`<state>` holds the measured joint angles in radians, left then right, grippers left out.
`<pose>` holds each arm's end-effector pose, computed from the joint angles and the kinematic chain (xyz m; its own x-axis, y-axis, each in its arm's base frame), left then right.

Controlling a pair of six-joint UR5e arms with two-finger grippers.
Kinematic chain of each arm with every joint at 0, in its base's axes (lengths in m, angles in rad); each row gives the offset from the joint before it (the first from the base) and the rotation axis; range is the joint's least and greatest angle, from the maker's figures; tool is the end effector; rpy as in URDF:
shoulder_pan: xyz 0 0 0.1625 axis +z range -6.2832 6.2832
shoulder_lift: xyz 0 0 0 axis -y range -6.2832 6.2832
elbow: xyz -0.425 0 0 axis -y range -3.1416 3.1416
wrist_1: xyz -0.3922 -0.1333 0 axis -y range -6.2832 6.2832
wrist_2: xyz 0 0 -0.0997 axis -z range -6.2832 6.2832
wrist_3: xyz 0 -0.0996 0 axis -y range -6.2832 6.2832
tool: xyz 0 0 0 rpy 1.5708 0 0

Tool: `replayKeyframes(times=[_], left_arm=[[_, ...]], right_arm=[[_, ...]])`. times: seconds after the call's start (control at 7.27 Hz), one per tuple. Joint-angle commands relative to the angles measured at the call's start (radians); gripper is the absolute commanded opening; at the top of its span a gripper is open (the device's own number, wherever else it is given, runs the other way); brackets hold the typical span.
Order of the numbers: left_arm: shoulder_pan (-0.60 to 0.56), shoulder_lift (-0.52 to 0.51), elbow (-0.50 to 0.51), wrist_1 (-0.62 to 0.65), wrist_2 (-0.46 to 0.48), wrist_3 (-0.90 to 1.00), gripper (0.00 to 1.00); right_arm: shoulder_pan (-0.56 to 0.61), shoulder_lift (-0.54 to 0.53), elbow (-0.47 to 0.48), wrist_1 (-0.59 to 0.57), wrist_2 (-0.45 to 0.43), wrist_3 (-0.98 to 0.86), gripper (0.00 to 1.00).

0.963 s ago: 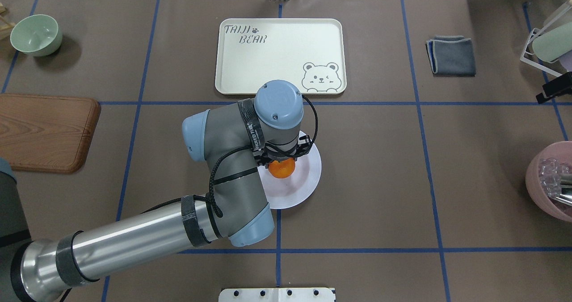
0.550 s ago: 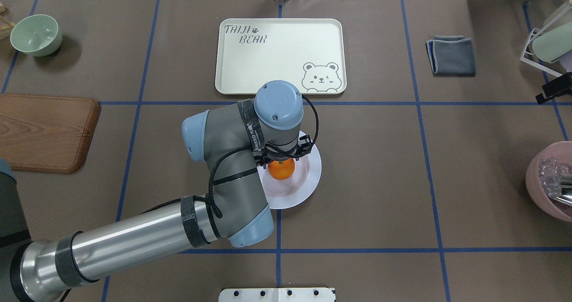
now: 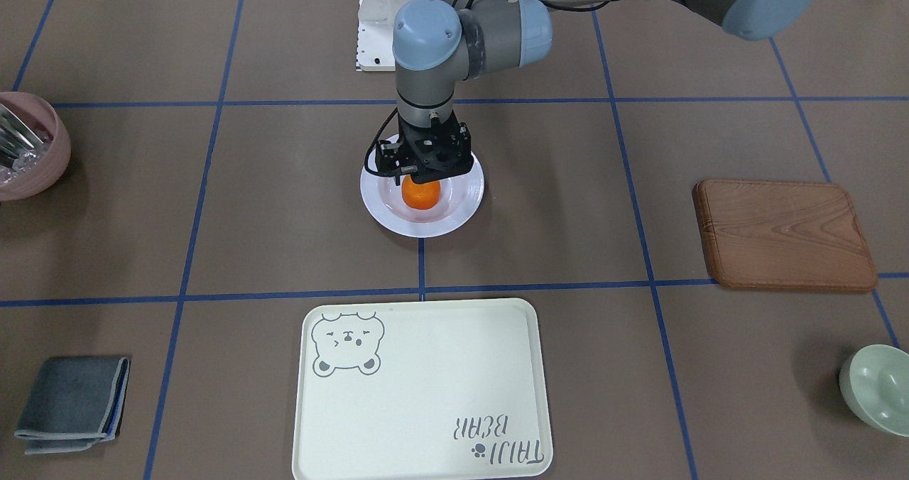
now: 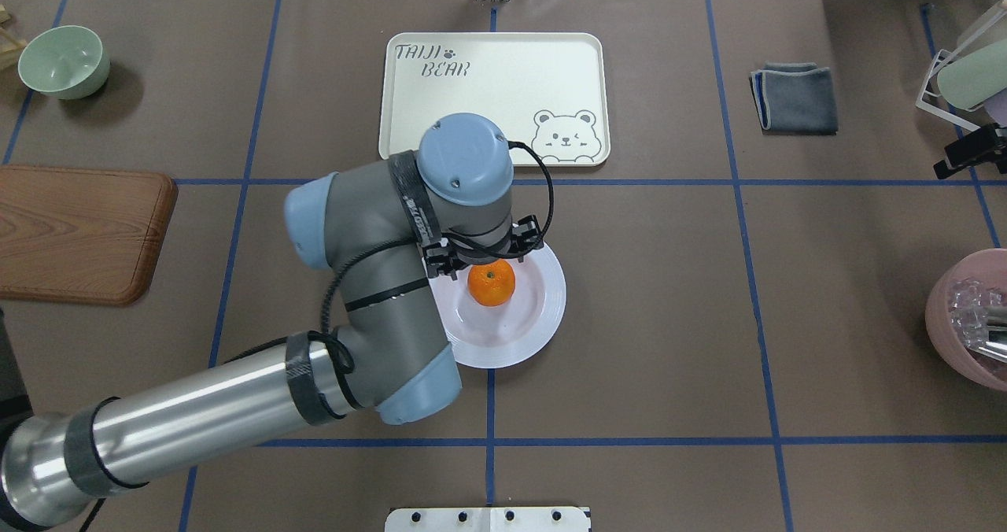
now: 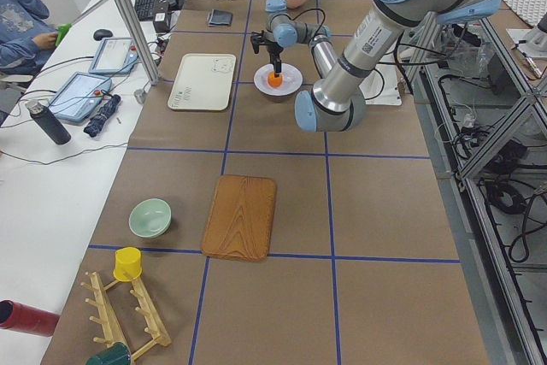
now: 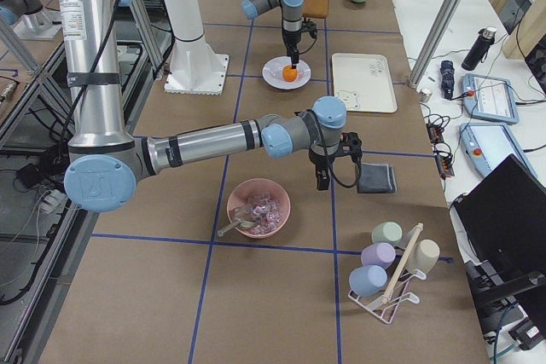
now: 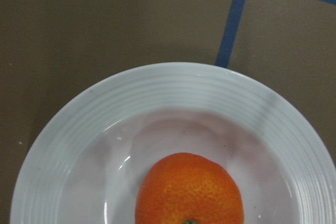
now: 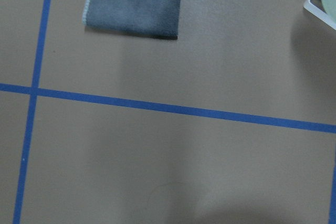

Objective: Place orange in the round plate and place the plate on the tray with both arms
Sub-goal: 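Lower the orange onto the plate and open the left gripper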

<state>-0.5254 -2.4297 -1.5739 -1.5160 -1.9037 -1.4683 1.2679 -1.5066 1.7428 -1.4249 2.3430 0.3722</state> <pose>0.5672 -0.4453 0.1355 0.6227 -0.2492 -0.7417 0.2072 0.9666 -0.1509 -0.0965 -0.5227 0.5239 0.6653 -0.1083 0.7387 0.0374 0.9930 0.1119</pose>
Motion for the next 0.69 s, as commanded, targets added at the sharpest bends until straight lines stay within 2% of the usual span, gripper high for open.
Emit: replayKeyframes(times=[0.0,0.28,0.55], left_arm=[[-0.164,0.186,-0.241,0.074,-0.108,0.204,0.98],[-0.27,0.288,-0.264,0.069,-0.141,0.39,0.98],[-0.356,0.365,-0.267,0.06,-0.161,0.512,0.98]], right_arm=[[-0.129,0.069,0.004,0.096,-0.043,0.278,1.0],[-0.331,0.141,0.007,0.262,-0.176,0.68,1.0],[-0.502,0.229,0.059,0.271,-0.302,0.966,1.0]])
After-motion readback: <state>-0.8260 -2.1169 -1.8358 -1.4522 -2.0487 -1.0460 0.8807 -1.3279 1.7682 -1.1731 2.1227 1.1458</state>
